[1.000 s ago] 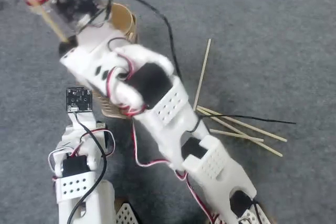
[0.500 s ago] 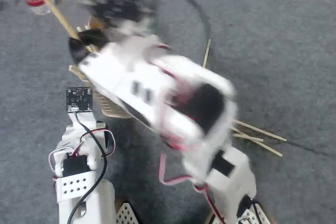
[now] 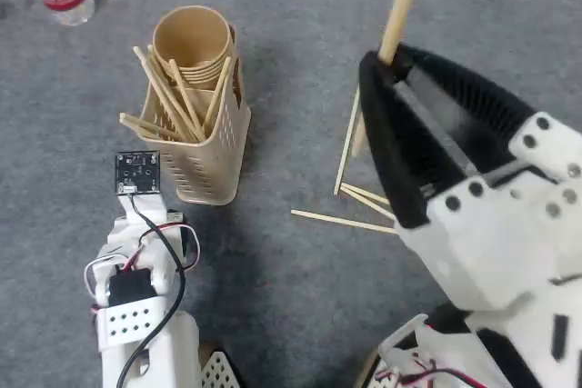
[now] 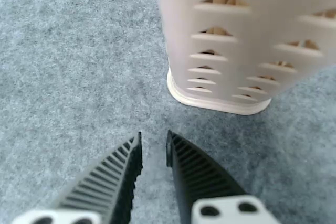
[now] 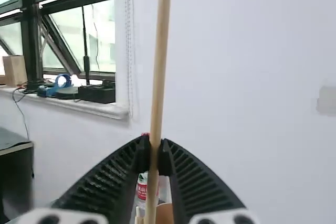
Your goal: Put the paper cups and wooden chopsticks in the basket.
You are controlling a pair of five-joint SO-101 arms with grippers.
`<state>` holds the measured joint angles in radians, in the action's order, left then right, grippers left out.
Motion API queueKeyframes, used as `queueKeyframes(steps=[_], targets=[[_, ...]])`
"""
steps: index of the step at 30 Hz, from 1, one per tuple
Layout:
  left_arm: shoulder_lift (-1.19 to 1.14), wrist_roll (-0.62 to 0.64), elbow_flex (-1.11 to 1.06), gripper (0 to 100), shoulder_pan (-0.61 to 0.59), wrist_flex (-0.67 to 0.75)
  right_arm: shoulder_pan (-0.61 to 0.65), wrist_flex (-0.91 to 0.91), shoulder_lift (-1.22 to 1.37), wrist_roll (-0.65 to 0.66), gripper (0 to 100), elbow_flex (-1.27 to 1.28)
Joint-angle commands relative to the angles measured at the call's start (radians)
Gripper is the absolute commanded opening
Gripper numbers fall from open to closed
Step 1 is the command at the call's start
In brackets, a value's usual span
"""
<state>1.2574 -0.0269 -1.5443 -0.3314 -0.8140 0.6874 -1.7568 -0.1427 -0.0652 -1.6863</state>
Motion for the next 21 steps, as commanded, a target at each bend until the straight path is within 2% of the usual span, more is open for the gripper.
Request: queueKeyframes(steps=[1, 6, 15, 18, 21], targets=[[0.011, -0.012, 0.005, 7, -0.002, 0.018, -0.001, -0.045, -0.022, -0.025, 0.6, 0.003], [0.011, -0.012, 0.005, 7, -0.002, 0.018, 0.047, -0.047, -0.145, -0.054, 0.6, 0.135], [0.011, -0.012, 0.005, 7, 0.002, 0.018, 0.044, -0.002, -0.544, -0.086, 0.6, 1.183], [0.011, -0.012, 0.005, 7, 0.002, 0.018, 0.042, 0.162, -0.651, -0.086, 0.6, 1.435], [0.011, -0.012, 0.005, 7, 0.002, 0.018, 0.042, 0.440, -0.754, -0.081, 0.6, 1.636]])
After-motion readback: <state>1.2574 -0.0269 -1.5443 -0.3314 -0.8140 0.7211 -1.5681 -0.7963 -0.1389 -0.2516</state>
